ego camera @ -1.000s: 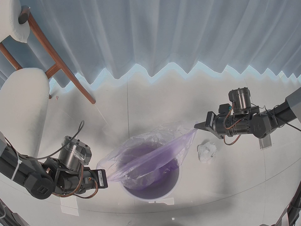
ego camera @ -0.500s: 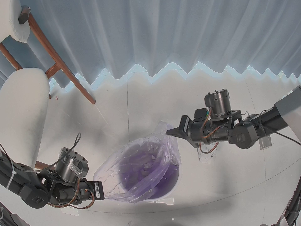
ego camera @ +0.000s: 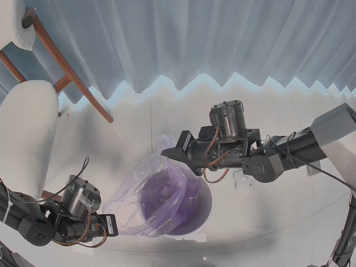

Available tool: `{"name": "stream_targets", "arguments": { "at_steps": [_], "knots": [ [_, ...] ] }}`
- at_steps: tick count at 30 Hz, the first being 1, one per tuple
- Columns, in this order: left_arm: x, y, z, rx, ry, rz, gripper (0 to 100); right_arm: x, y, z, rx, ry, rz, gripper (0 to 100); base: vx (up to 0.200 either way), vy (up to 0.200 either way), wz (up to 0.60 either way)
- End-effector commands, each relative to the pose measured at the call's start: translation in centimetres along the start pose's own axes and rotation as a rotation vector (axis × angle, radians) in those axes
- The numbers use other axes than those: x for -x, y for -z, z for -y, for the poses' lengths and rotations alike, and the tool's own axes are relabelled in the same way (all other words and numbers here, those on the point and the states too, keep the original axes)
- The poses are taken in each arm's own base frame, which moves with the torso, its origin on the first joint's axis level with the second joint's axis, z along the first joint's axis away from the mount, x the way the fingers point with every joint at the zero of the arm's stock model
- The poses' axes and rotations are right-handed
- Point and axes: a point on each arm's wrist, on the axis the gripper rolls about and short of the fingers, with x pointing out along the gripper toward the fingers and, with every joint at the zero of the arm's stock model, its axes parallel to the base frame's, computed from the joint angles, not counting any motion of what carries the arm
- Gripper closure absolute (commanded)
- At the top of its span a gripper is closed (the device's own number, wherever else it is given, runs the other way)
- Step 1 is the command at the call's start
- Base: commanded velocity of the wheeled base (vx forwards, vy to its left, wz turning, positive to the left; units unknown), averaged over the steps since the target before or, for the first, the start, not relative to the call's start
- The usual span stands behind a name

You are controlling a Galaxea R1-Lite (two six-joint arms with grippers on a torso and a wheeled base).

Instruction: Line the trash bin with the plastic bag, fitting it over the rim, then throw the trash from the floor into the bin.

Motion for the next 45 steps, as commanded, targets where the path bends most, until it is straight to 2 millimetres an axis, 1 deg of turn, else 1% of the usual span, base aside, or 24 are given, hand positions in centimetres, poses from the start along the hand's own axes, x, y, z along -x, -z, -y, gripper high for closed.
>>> {"name": "stream_targets", "arguments": {
  "at_steps": [1, 2, 3, 5, 6, 7, 8, 9, 12, 16, 21, 22, 24, 27, 28, 30, 32, 35, 38, 39, 40, 42, 43, 45],
  "knots": [
    [0.1, -0.1, 0.0, 0.001, 0.003, 0.004, 100, -1.6, 0.6, 0.9, -0.087, 0.036, 0.005, 100, 0.000, 0.000, 0.00],
    [0.1, -0.1, 0.0, 0.001, 0.003, 0.004, 100, -1.5, 0.5, 1.0, -0.098, 0.041, 0.006, 100, 0.000, 0.000, 0.00],
    [0.0, -0.1, 0.1, 0.001, 0.002, 0.003, 100, -1.1, 0.2, 1.8, -0.152, 0.063, 0.014, 100, 0.000, 0.000, 0.00],
    [-0.2, -0.3, 0.2, 0.000, 0.004, 0.005, 100, -0.2, -0.6, 3.3, -0.183, 0.097, 0.032, 100, 0.000, 0.000, 0.00],
    [-0.2, -0.3, 0.2, 0.000, 0.004, 0.005, 100, -0.2, -0.6, 3.3, -0.183, 0.097, 0.032, 100, 0.000, 0.000, 0.00],
    [-0.4, -0.7, 0.6, 0.001, 0.008, 0.011, 100, 0.6, -1.1, 4.6, -0.192, 0.131, 0.046, 100, 0.000, 0.000, 0.00],
    [-0.4, -0.7, 0.6, 0.002, 0.010, 0.011, 100, 0.7, -1.2, 4.7, -0.192, 0.136, 0.047, 100, 0.000, 0.000, 0.00],
    [-0.6, -1.1, 1.0, 0.003, 0.014, 0.018, 100, 1.7, -1.7, 5.8, -0.194, 0.163, 0.062, 100, 0.000, 0.000, 0.00],
    [-1.0, -1.1, 1.1, -0.004, 0.006, 0.009, 100, 3.5, -1.9, 6.9, -0.175, 0.199, 0.074, 100, 0.000, 0.000, 0.00],
    [-1.6, -0.6, 1.2, -0.022, -0.003, -0.023, 100, 5.0, -2.1, 8.7, -0.136, 0.252, 0.079, 100, 0.000, 0.000, 0.00],
    [-2.4, -1.0, 1.8, -0.024, -0.007, -0.028, 100, 5.9, -2.8, 9.7, -0.106, 0.277, 0.102, 100, 0.000, 0.000, 0.00],
    [-2.8, -1.3, 2.1, -0.022, -0.007, -0.028, 100, 6.5, -3.4, 10.4, -0.097, 0.294, 0.121, 100, 0.000, 0.000, 0.00],
    [-3.2, -1.4, 2.2, -0.025, -0.009, -0.031, 100, 7.0, -4.1, 11.0, -0.098, 0.306, 0.137, 100, 0.000, 0.000, 0.00],
    [-3.8, -1.6, 2.5, -0.026, -0.014, -0.037, 100, 7.8, -5.2, 12.4, -0.110, 0.341, 0.175, 100, 0.000, 0.000, 0.00],
    [-3.8, -1.6, 2.5, -0.026, -0.014, -0.037, 100, 7.8, -5.2, 12.4, -0.110, 0.341, 0.175, 100, 0.000, 0.000, 0.00],
    [-4.2, -1.2, 2.3, -0.034, -0.028, -0.057, 100, 8.8, -6.0, 13.8, -0.119, 0.384, 0.201, 100, 0.000, 0.000, 0.00],
    [-4.2, -1.0, 2.2, -0.036, -0.034, -0.064, 100, 9.2, -6.3, 14.4, -0.132, 0.419, 0.215, 100, 0.000, 0.000, 0.00],
    [-4.1, -0.5, 1.8, -0.041, -0.041, -0.077, 100, 9.3, -6.2, 14.8, -0.145, 0.445, 0.210, 100, 0.000, 0.000, 0.00],
    [-4.0, -0.2, 2.1, -0.052, -0.033, -0.082, 100, 9.2, -6.2, 14.4, -0.140, 0.432, 0.215, 100, 0.000, 0.000, 0.00],
    [-3.9, -0.1, 2.3, -0.057, -0.028, -0.082, 100, 9.2, -6.2, 14.0, -0.139, 0.423, 0.219, 0, 0.000, 0.000, 0.00],
    [-3.9, -0.1, 2.4, -0.061, -0.023, -0.081, 100, 9.4, -6.1, 13.4, -0.136, 0.412, 0.223, 0, 0.000, 0.000, 0.00],
    [-3.8, 0.0, 2.7, -0.068, -0.014, -0.080, 100, 10.0, -5.6, 11.5, -0.135, 0.379, 0.230, 0, 0.000, 0.000, 0.00],
    [-3.8, 0.1, 2.9, -0.076, -0.008, -0.080, 100, 10.6, -4.6, 10.1, -0.151, 0.353, 0.229, 0, 0.000, 0.000, 0.00],
    [-3.7, 0.3, 3.2, -0.088, 0.003, -0.081, 100, 11.5, -3.2, 8.5, -0.176, 0.325, 0.222, 0, 0.000, 0.000, 0.00]
  ]
}}
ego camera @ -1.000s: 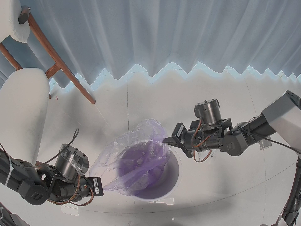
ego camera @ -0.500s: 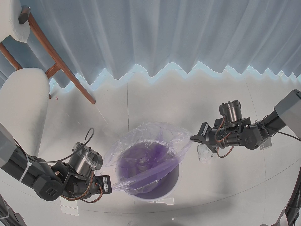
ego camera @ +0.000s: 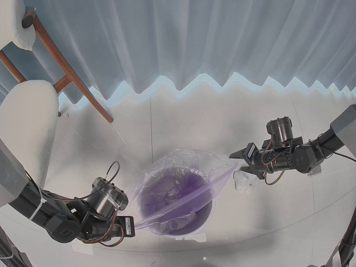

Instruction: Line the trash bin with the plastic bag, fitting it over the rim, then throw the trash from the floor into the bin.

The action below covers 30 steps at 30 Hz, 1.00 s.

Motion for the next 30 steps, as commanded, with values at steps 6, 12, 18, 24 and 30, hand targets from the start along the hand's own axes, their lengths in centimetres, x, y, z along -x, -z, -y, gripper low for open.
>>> {"name": "stream_targets", "arguments": {
  "at_steps": [6, 12, 18, 24, 30],
  "knots": [
    [0.2, 0.6, 1.6, -0.050, 0.048, 0.007, 100, 6.0, 7.1, -3.3, -0.006, -0.078, -0.121, 0, 0.000, 0.000, 0.00],
    [0.3, 0.9, 1.8, -0.065, 0.052, 0.004, 100, 4.0, 9.3, -3.0, -0.024, -0.034, -0.199, 0, 0.000, 0.000, 0.00],
    [0.4, 1.1, 1.8, -0.071, 0.054, 0.000, 100, 1.4, 10.9, -2.7, -0.022, -0.006, -0.247, 0, 0.000, 0.000, 0.00],
    [0.5, 1.0, 1.8, -0.070, 0.054, 0.004, 100, -1.8, 11.4, -2.5, -0.006, -0.019, -0.234, 0, 0.000, 0.000, 0.00],
    [0.6, 1.1, 1.7, -0.064, 0.054, 0.004, 100, -4.0, 11.2, -3.0, -0.003, -0.018, -0.199, 100, 0.000, 0.000, 0.00]
  ]
}}
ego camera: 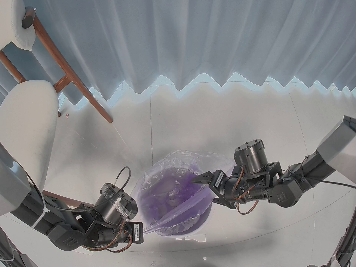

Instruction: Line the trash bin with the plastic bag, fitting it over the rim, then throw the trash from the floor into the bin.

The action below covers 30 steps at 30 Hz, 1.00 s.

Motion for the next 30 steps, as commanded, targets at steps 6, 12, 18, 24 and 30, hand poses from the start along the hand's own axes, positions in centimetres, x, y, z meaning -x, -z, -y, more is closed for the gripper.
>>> {"name": "stream_targets", "arguments": {
  "at_steps": [6, 12, 18, 24, 30],
  "knots": [
    [0.4, 0.1, -0.2, 0.004, 0.003, 0.005, 100, -1.3, 1.1, -0.7, 0.025, 0.007, -0.024, 100, 0.000, 0.000, 0.00],
    [0.4, 0.5, -0.4, -0.007, -0.007, -0.011, 100, 1.3, 3.5, 0.3, 0.038, 0.055, -0.066, 100, 0.000, 0.000, 0.00],
    [-0.4, 0.7, -0.4, -0.051, -0.023, -0.034, 100, 1.9, 5.2, 2.7, 0.056, 0.145, -0.084, 100, 0.000, 0.000, 0.00],
    [-1.6, 1.3, -0.6, -0.138, -0.052, -0.082, 100, 1.9, 6.5, 4.6, 0.082, 0.196, -0.103, 100, 0.000, 0.000, 0.00],
    [-2.9, 1.9, -0.8, -0.219, -0.083, -0.134, 100, 0.0, 7.0, 6.9, 0.140, 0.256, -0.078, 100, 0.000, 0.000, 0.00]
  ]
}}
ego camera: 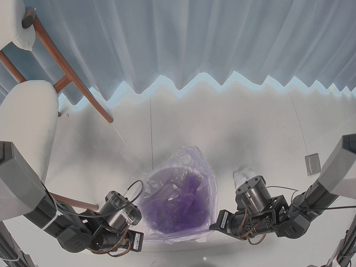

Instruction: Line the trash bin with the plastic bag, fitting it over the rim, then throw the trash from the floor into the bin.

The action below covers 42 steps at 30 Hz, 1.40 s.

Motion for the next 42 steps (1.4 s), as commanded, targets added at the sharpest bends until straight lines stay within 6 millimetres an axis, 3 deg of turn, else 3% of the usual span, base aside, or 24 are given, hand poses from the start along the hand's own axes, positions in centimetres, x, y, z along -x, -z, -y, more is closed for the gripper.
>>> {"name": "stream_targets", "arguments": {
  "at_steps": [1, 7, 21, 27, 35, 36, 42],
  "knots": [
    [-1.7, 0.7, -0.1, -0.059, -0.036, -0.067, 100, -2.2, 0.8, 2.1, 0.036, 0.095, 0.008, 100, 0.000, 0.000, 0.00],
    [-3.4, 1.3, 0.1, -0.113, -0.069, -0.114, 100, -3.9, 1.8, 2.5, 0.111, 0.144, 0.050, 100, 0.000, 0.000, 0.00],
    [-6.0, 1.2, 0.6, -0.142, -0.133, -0.142, 100, -6.9, 1.3, 3.4, 0.185, 0.201, 0.188, 100, 0.000, 0.000, 0.00],
    [-6.9, 1.9, 1.3, -0.179, -0.144, -0.170, 100, -7.5, 1.3, 3.8, 0.217, 0.248, 0.211, 100, 0.000, 0.000, 0.00],
    [-7.6, 1.5, 1.6, -0.173, -0.176, -0.145, 100, -7.6, 1.3, 3.9, 0.219, 0.258, 0.235, 100, 0.000, 0.000, 0.00],
    [-7.6, 1.5, 1.6, -0.170, -0.177, -0.145, 100, -7.6, 1.4, 3.9, 0.219, 0.259, 0.235, 0, 0.000, 0.000, 0.00],
    [-7.3, 1.3, 1.6, -0.166, -0.172, -0.134, 100, -6.0, 1.6, 3.5, 0.207, 0.233, 0.245, 0, 0.000, 0.000, 0.00]
  ]
}}
